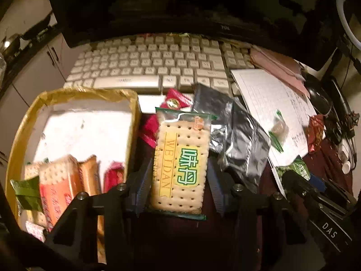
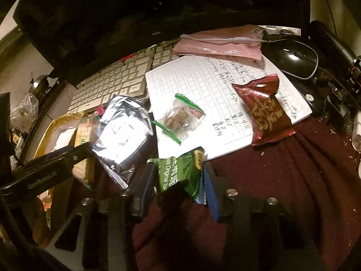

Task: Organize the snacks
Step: 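Grasp the WEIDAN cracker pack with the left gripper while the right grasps a green chip bag, then carry the WEIDAN pack and green chip bag into the tray, open both grippers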

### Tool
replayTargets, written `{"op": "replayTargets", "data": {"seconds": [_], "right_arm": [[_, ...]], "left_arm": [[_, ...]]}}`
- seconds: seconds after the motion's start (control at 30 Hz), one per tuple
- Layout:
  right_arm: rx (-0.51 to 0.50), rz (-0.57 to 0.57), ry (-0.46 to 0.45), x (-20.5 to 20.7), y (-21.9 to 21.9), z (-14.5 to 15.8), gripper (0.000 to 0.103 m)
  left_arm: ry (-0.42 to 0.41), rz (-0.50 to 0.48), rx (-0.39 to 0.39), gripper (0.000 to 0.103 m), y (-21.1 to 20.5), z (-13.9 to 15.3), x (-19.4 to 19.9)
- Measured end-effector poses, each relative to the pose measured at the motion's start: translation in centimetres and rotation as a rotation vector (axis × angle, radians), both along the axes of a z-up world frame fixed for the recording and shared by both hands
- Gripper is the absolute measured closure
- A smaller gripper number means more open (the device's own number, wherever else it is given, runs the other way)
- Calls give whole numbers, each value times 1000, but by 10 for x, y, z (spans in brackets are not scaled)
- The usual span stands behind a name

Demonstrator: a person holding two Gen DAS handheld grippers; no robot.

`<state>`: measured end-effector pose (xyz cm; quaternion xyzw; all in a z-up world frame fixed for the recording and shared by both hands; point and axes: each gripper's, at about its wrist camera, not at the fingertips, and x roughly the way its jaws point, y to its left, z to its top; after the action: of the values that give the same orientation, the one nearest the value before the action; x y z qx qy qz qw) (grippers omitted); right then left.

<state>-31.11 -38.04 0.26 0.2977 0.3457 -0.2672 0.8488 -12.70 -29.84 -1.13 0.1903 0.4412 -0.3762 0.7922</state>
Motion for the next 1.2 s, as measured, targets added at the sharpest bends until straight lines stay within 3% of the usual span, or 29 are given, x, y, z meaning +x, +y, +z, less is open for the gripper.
{"op": "replayTargets", "data": {"seconds": [0.2, 0.33, 0.6, 0.73, 0.9, 1.2], "right_arm": [[44, 24, -69, -11, 2, -1, 69], [63, 29, -113, -23, 6, 1, 69], [56, 63, -192, -36, 24, 19, 70], [44, 128, -226, -28, 43, 34, 70], [48, 233, -236, -5, 75, 42, 70], [47, 376, -200, 45, 113, 46, 70]], "left_arm": [[53, -7, -13, 53, 12, -3, -5], [34, -15, -7, 54, 18, -5, -14], [171, 13, -196, 54, 75, 24, -27], [152, 68, -258, 54, 114, 45, -29], [127, 151, -249, 54, 158, 55, -17], [145, 237, -237, 54, 203, 33, -2]]}}
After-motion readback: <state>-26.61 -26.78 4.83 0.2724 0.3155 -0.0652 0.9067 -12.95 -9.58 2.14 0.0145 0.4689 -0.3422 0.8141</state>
